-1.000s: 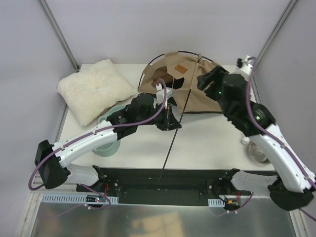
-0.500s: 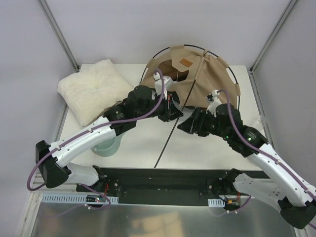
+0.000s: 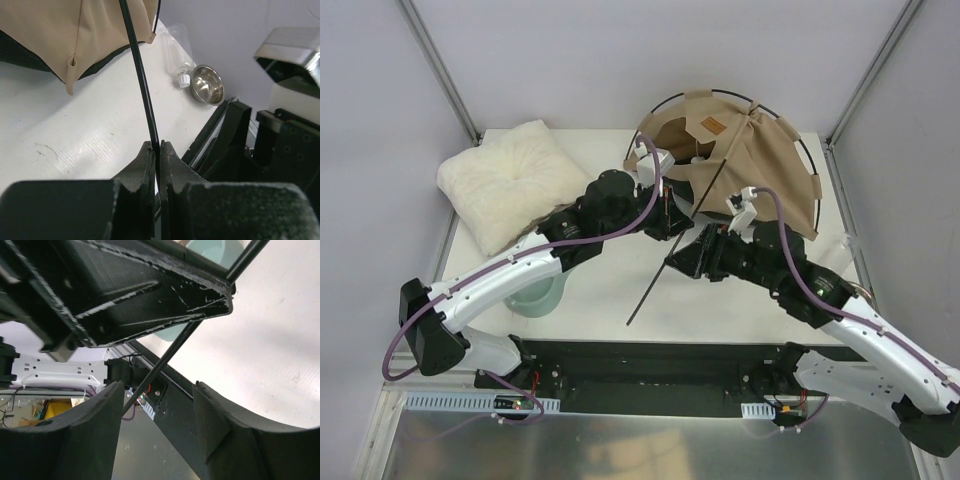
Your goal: Set up the pet tent
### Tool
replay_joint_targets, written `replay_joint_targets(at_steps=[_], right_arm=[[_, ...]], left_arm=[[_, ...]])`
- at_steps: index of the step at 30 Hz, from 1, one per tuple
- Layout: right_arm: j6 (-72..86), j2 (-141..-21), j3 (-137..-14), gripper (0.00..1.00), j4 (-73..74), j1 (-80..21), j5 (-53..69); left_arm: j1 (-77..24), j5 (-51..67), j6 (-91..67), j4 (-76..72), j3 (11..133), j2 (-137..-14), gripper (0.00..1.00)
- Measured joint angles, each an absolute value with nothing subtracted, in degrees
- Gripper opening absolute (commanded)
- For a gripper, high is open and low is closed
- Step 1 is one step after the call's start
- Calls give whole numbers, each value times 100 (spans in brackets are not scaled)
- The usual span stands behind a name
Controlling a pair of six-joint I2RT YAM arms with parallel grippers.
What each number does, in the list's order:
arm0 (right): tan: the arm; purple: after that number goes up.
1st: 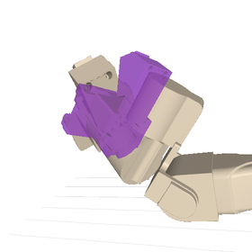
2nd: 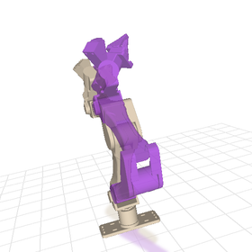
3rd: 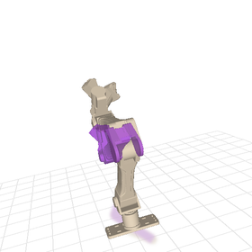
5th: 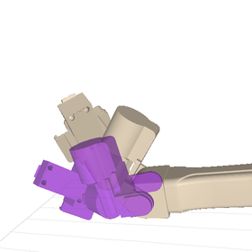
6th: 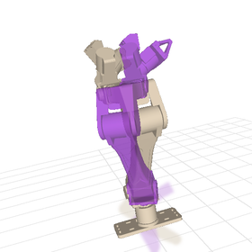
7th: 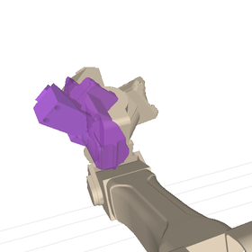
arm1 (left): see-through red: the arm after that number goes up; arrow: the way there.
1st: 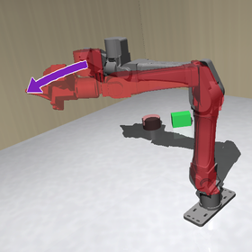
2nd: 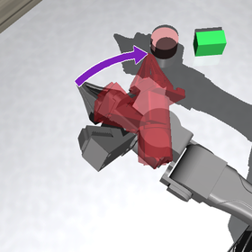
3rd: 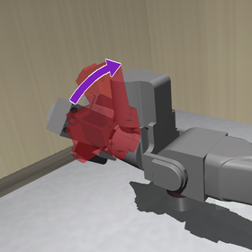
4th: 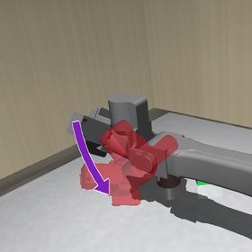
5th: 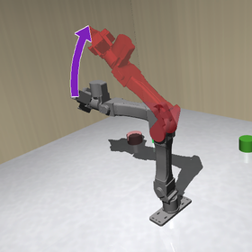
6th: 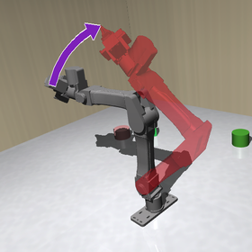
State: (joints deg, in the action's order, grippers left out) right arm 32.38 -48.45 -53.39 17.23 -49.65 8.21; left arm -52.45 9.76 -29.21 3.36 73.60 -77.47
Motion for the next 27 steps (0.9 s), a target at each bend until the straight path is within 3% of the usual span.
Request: replay_joint_targets(at_steps=[5, 12, 15, 22, 27], right_arm=[[3441, -4580, -5315, 62, 1594, -4969, 574], [3905, -4995, -5092, 50, 1052, -5301, 3], [4066, -5223, -4978, 39, 838, -5472, -296], [4375, -5382, -4963, 0, 565, -5581, -567], [4552, -5433, -4965, 0, 591, -5568, -635]], left_arm=[[-5247, 937, -2904, 320, 7378, -7769, 0], [-5247, 834, -2888, 220, 7397, -7771, 0], [-5245, 827, -2862, 226, 7435, -7789, 0], [-5245, 690, -2773, 183, 7437, -7835, 0], [-5247, 574, -2718, 174, 7437, -7830, 0]])
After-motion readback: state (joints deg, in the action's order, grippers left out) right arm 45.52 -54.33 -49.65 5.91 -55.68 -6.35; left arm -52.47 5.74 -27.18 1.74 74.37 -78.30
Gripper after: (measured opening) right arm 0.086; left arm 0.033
